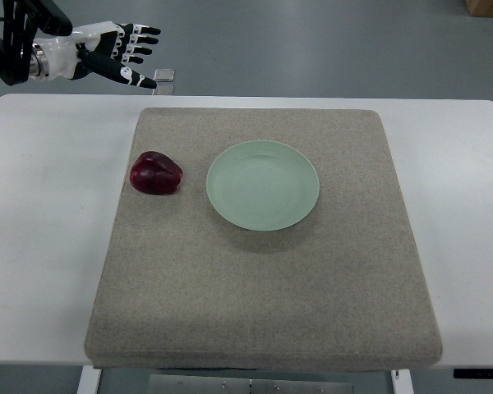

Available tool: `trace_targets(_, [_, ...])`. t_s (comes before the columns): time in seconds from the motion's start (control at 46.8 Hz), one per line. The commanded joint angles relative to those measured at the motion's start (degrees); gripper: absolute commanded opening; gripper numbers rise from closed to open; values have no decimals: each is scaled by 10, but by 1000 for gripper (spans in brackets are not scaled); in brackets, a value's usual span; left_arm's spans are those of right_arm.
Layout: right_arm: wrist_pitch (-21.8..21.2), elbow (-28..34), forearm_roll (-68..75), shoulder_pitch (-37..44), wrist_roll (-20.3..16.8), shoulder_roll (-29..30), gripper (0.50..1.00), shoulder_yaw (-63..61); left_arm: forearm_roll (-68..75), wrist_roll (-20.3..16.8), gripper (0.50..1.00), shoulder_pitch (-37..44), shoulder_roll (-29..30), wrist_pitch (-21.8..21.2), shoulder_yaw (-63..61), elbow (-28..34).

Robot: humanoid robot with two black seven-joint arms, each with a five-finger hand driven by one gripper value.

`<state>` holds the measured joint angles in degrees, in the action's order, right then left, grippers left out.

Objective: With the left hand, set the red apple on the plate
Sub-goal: 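Lower the left hand beside the red apple and close fingers around it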

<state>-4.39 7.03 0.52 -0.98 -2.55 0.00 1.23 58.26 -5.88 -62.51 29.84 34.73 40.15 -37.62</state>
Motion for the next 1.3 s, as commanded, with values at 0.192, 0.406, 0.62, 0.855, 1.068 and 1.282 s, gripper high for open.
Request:
trace_targets(0.192, [0, 0, 0, -1, 0, 0, 928, 0, 184, -75, 996, 34, 108, -5, -38, -189])
trace_targets(0.406, [0, 0, 0, 0, 0, 0, 928, 0, 318, -128, 994, 78, 133, -90, -82, -264])
trace_targets(0.62, [0, 0, 0, -1, 0, 0, 928, 0, 394, -136, 996, 130, 131, -144, -84, -299])
trace_targets(0.855, [0, 0, 0, 0, 0, 0, 928, 0, 402, -135, 990, 135, 119, -147, -97, -294])
trace_targets(1.068, [0, 0, 0, 0, 0, 0, 928, 0, 417, -135, 924, 136, 109, -171, -97, -288])
trace_targets(1.282, [0, 0, 0, 0, 0, 0, 930, 0, 418, -136, 649, 133, 109, -179, -115, -288])
